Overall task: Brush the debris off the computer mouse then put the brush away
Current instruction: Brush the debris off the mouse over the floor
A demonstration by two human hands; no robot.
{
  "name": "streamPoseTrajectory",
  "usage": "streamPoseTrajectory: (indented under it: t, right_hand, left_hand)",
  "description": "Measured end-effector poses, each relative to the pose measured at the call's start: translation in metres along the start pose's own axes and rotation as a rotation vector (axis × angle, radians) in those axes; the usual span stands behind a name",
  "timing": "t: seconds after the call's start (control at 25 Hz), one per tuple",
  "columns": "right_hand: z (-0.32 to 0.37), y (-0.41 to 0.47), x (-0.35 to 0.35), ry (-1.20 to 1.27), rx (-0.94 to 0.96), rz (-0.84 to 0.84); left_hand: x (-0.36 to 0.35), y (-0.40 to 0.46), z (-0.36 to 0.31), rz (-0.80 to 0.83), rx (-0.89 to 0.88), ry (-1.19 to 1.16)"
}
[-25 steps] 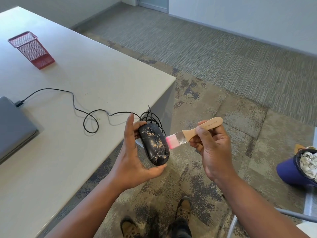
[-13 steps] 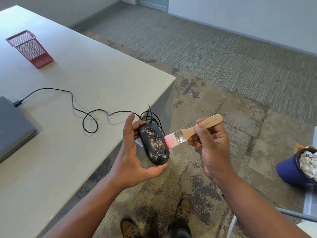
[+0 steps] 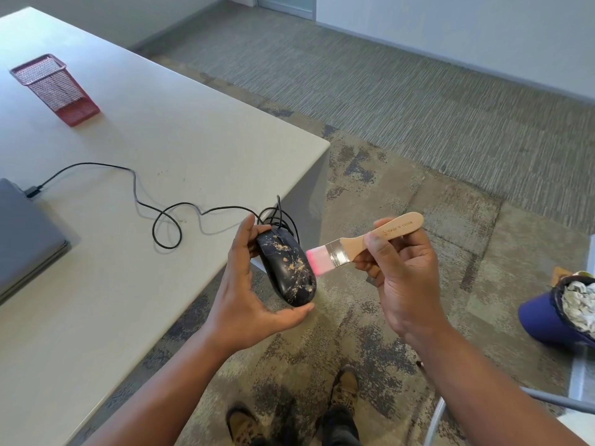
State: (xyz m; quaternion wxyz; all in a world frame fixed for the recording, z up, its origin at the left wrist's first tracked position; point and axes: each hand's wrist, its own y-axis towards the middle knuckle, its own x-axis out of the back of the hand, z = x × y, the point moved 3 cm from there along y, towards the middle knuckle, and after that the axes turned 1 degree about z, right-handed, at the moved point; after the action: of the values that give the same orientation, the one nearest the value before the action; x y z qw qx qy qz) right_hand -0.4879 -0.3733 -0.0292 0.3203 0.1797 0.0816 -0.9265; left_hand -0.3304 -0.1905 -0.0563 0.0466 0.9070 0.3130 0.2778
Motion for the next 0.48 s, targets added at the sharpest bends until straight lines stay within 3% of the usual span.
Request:
streamPoseTrajectory:
  t: [0.2,0.48]
  right_hand:
    - [0.002,-0.009,-0.005,-0.010,0.044,0.157]
    - [-0.007,-0.012,0.014,-0.032,0.025,0.000]
  left_hand:
    - [0.000,0.002,-0.003,-0.023,-0.027,0.003]
    - [0.003,0.000,-0.006,-0.041,-0.016,0.029]
